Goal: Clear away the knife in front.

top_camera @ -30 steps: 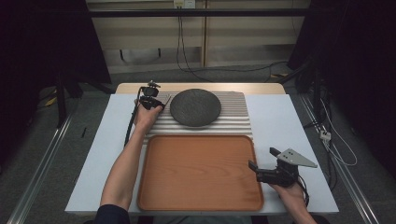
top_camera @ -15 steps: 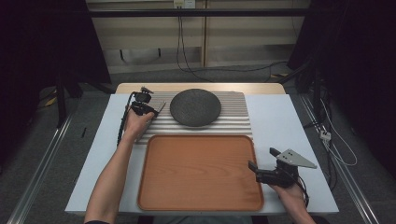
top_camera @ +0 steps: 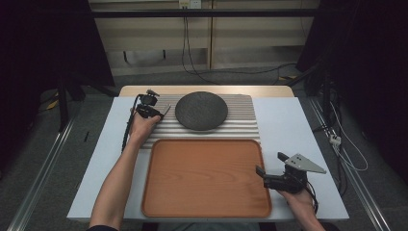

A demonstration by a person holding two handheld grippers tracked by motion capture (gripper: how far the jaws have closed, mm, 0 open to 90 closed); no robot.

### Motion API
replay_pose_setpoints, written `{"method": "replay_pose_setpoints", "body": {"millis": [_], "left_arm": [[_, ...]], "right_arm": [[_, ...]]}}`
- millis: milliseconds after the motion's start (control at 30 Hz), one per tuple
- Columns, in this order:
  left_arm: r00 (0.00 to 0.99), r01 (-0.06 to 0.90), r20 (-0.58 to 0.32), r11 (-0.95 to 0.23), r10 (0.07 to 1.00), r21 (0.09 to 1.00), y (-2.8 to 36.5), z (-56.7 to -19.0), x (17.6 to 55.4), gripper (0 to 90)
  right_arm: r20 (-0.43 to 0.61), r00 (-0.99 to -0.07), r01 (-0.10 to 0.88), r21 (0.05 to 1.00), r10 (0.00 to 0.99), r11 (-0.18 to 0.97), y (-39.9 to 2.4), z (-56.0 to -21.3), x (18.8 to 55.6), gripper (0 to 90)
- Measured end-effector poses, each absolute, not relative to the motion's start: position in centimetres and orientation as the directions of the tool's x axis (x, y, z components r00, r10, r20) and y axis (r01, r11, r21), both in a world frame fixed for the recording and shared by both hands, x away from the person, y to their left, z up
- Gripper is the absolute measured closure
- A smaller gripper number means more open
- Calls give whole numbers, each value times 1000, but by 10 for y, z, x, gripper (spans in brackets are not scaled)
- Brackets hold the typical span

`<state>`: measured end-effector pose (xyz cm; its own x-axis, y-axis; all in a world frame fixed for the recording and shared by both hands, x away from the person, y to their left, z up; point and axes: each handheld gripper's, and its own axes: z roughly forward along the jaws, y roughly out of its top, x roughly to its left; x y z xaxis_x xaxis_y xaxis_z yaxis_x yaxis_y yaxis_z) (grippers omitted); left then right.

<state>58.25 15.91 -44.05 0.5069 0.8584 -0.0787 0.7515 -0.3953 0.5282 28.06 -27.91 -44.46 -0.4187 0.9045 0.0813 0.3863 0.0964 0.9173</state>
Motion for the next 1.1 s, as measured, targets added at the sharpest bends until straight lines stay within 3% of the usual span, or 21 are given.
{"method": "replay_pose_setpoints", "body": {"millis": [1100], "left_arm": [[535,757,-95,-427,839,495,159,-434,583,798]], "right_arm": [[83,-412,390,916,907,93,-280,-445,281,31]]}}
